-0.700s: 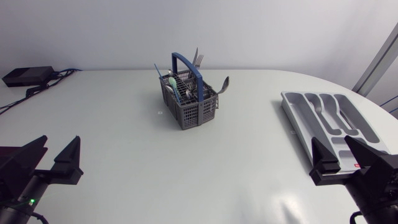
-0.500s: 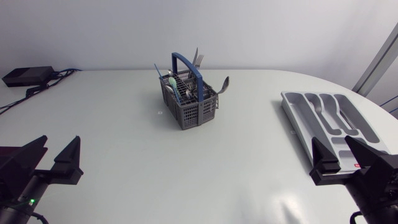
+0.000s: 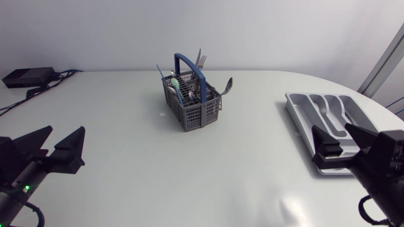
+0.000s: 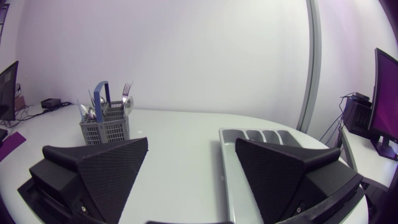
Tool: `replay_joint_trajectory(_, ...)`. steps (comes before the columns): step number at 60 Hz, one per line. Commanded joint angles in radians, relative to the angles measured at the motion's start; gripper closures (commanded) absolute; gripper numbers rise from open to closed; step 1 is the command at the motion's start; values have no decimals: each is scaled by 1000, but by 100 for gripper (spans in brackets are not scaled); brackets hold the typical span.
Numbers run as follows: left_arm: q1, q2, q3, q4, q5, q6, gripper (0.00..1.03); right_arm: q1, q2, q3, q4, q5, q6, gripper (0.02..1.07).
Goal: Sort the cutlery from the basket into the organizer compartments.
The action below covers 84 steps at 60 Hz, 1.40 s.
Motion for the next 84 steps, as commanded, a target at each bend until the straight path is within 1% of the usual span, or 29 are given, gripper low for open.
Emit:
replay_joint_trajectory(1, -25, 119, 77, 23, -7, -51, 4, 30, 137, 83, 22, 10, 2, 6)
replay_joint_trajectory(5, -33, 191, 117, 23, -7, -61, 4, 66, 197, 117, 28, 11, 11, 6)
replay_joint_trajectory(13, -71, 349, 183, 17, -7, -63, 5, 137, 346, 178, 46, 28, 19, 6)
replay_joint_trajectory(19, -80, 446, 222, 5, -7, -60, 5, 162, 444, 221, 43, 30, 34, 6)
replay_joint_trajectory(23, -80, 530, 270, -39, -7, -48, 6, 182, 507, 255, 23, 30, 35, 6)
replay_joint_trajectory(27, -77, 596, 318, -78, -7, -5, 6, 205, 555, 289, -6, 33, 35, 6)
replay_joint_trajectory(31, -71, 651, 356, -107, -9, 9, 6, 238, 594, 321, -57, 47, 32, 6)
replay_joint_trajectory(34, -70, 713, 400, -158, -9, 23, 6, 271, 643, 350, -81, 48, 32, 6)
replay_joint_trajectory(38, -68, 765, 429, -182, -9, 49, 7, 310, 708, 396, -126, 48, 31, 6)
replay_joint_trajectory(44, -66, 805, 457, -194, -6, 61, 8, 347, 800, 468, -179, 36, 25, 6)
replay_joint_trajectory(48, -70, 822, 469, -201, 4, 81, 8, 355, 844, 497, -186, -42, 8, 6)
replay_joint_trajectory(52, -76, 828, 469, -194, 11, 123, 8, 366, 897, 533, -190, -78, 8, 6)
replay_joint_trajectory(57, -97, 845, 474, -170, 10, 210, 8, 404, 992, 614, -212, -75, 5, 6)
replay_joint_trajectory(60, -96, 865, 488, -167, 10, 249, 9, 413, 1042, 662, -221, -75, -14, 6)
replay_joint_trajectory(67, -93, 944, 532, -176, -16, 258, 8, 430, 1160, 787, -271, -79, -43, 6)
replay_joint_trajectory(70, -86, 970, 548, -178, -19, 273, 7, 439, 1203, 833, -282, -67, -66, 7)
replay_joint_trajectory(74, -85, 1004, 584, -217, -16, 318, 6, 455, 1256, 896, -299, -39, -78, 7)
replay_joint_trajectory(77, -80, 1024, 597, -225, -15, 328, 5, 459, 1272, 925, -308, -35, -110, 7)
replay_joint_trajectory(80, -79, 1029, 600, -222, 10, 348, 6, 459, 1291, 950, -273, -2, -144, 7)
replay_joint_trajectory(82, -74, 1033, 600, -214, 56, 371, 6, 455, 1312, 978, -253, -6, -147, 7)
replay_joint_trajectory(84, -70, 1041, 604, -208, 76, 374, 6, 455, 1338, 1008, -253, -6, -153, 7)
